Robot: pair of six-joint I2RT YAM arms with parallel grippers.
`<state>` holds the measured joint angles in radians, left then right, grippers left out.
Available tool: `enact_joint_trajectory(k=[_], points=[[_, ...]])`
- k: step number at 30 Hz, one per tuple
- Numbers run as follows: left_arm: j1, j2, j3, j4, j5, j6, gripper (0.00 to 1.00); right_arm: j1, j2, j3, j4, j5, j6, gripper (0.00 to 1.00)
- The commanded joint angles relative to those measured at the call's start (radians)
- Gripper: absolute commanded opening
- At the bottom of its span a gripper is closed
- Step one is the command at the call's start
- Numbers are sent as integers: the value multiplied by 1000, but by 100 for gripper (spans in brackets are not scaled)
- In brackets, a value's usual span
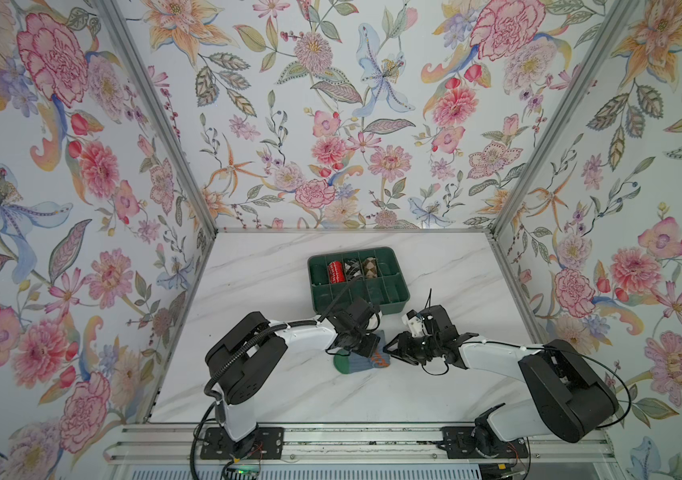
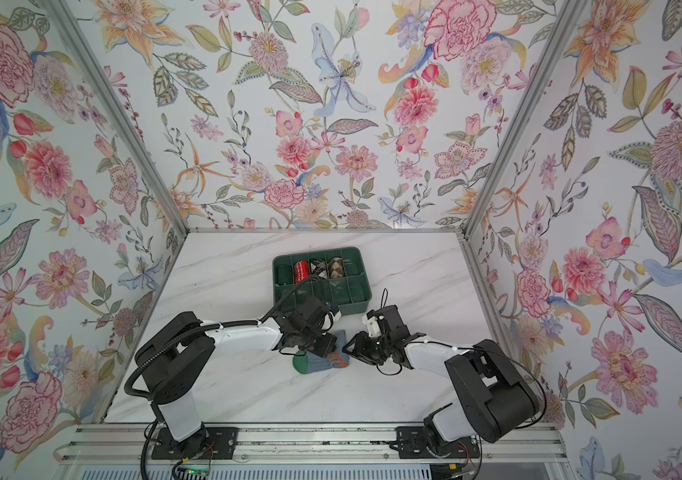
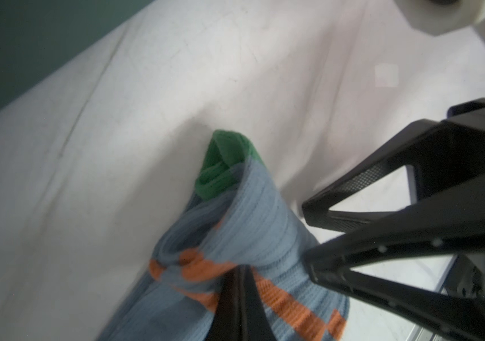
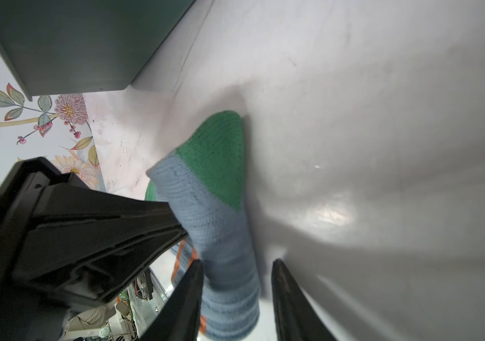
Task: Roll the socks
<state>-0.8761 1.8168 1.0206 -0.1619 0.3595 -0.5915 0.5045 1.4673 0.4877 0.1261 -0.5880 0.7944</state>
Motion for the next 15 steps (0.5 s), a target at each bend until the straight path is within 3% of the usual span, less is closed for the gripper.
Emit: enact_joint_trajectory(k=[1, 15], points=[[5, 17, -51, -57, 8, -14, 0, 18, 25, -17, 47, -8, 23, 40], [34, -32, -138, 15, 57, -40, 0, 61, 90, -46, 157, 11, 78, 37]])
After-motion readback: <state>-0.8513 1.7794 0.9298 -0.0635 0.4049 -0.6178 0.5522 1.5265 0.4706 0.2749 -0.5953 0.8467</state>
